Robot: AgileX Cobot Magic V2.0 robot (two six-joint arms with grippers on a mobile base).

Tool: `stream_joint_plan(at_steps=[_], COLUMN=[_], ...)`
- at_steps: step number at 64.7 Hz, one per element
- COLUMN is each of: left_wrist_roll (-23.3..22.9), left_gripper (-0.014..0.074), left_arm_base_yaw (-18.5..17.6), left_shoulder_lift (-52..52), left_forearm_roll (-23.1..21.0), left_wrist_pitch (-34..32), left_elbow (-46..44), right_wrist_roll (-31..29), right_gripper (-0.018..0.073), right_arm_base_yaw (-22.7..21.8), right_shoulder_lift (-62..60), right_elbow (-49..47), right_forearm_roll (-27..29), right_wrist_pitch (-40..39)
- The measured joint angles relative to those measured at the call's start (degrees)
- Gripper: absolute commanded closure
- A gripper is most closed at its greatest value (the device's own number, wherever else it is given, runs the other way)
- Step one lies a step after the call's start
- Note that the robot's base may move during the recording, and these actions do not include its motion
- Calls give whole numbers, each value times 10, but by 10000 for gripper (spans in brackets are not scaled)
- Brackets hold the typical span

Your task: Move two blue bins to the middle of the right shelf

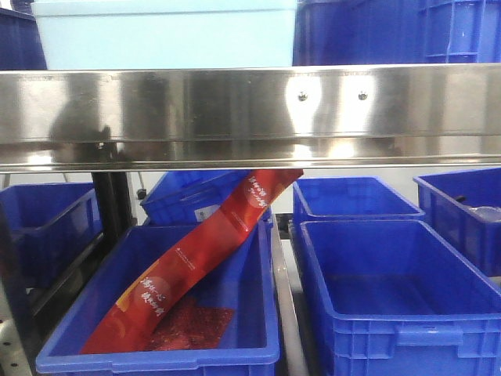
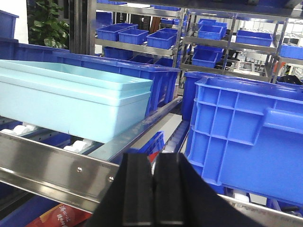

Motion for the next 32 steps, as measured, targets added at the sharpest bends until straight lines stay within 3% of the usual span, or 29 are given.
stream_joint_plan(at_steps=[22, 32], left_wrist_roll=[0, 0], left_gripper=[707, 707], left_arm_base_yaw=[0, 0], left_shoulder_lift=[0, 0], left_forearm_roll=[0, 0], left_wrist_pitch=[-1, -1], left_elbow=[0, 0], right_wrist_roll=[-3, -14], right_gripper=[721, 721], right_arm_base_yaw=[-5, -85], right_shoulder_lift=[0, -5], right_elbow=[0, 10], right_forearm_roll=[0, 11], right_wrist_pitch=[0, -1])
